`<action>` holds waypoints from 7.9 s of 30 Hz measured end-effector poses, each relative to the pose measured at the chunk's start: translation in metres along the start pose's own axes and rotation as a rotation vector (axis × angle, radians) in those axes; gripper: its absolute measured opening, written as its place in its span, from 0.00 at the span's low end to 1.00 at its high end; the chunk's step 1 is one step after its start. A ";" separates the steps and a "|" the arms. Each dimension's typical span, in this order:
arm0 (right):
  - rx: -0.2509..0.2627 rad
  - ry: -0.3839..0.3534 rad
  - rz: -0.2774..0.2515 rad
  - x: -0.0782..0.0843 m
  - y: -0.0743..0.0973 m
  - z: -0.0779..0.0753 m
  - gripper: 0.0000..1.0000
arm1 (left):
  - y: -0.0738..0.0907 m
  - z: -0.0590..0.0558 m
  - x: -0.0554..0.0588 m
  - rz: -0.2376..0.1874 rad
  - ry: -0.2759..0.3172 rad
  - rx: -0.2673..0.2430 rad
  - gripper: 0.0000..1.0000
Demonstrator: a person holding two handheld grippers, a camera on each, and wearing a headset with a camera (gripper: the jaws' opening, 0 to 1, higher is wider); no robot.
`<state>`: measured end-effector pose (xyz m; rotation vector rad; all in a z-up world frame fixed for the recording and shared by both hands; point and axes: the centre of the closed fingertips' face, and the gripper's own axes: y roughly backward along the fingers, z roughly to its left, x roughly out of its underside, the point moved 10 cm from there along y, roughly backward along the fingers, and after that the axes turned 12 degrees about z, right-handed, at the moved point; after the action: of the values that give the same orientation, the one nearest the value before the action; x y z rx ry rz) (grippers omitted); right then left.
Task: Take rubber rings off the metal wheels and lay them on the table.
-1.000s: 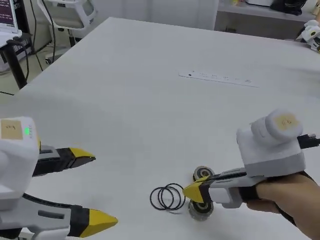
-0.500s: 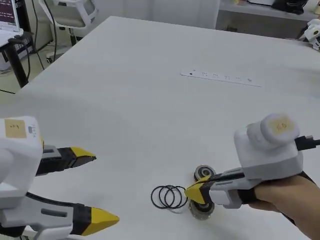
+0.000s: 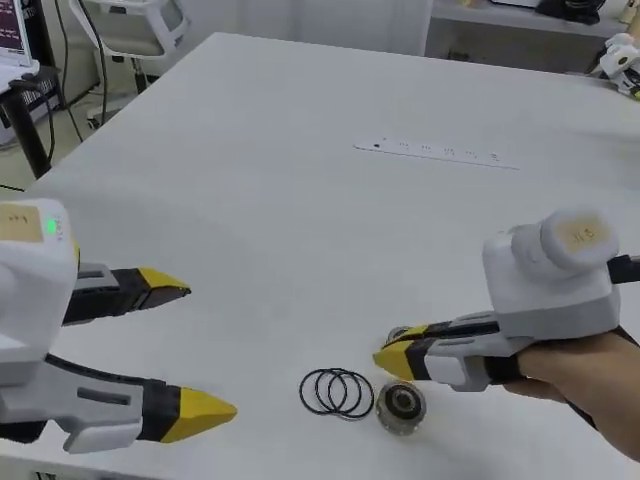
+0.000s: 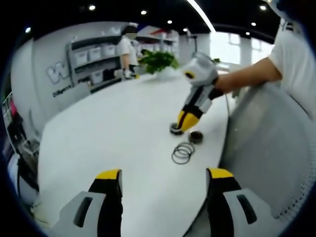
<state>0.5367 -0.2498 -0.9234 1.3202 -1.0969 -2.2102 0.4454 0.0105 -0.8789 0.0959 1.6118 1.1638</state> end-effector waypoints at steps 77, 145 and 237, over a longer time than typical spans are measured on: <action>0.106 -0.075 0.079 0.031 0.009 -0.036 0.19 | -0.170 -0.007 -0.102 -0.063 -0.327 0.257 0.27; 0.018 -0.380 -0.058 0.033 0.011 -0.045 0.00 | -0.177 -0.009 -0.084 -0.025 -0.239 0.270 0.13; -0.115 -0.363 -0.212 -0.006 0.023 -0.018 0.00 | -0.077 0.009 -0.121 -0.050 -0.359 0.181 0.51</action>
<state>0.5525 -0.2689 -0.9074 1.0547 -0.9624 -2.7038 0.5376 -0.0948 -0.8484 0.3595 1.3863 0.9011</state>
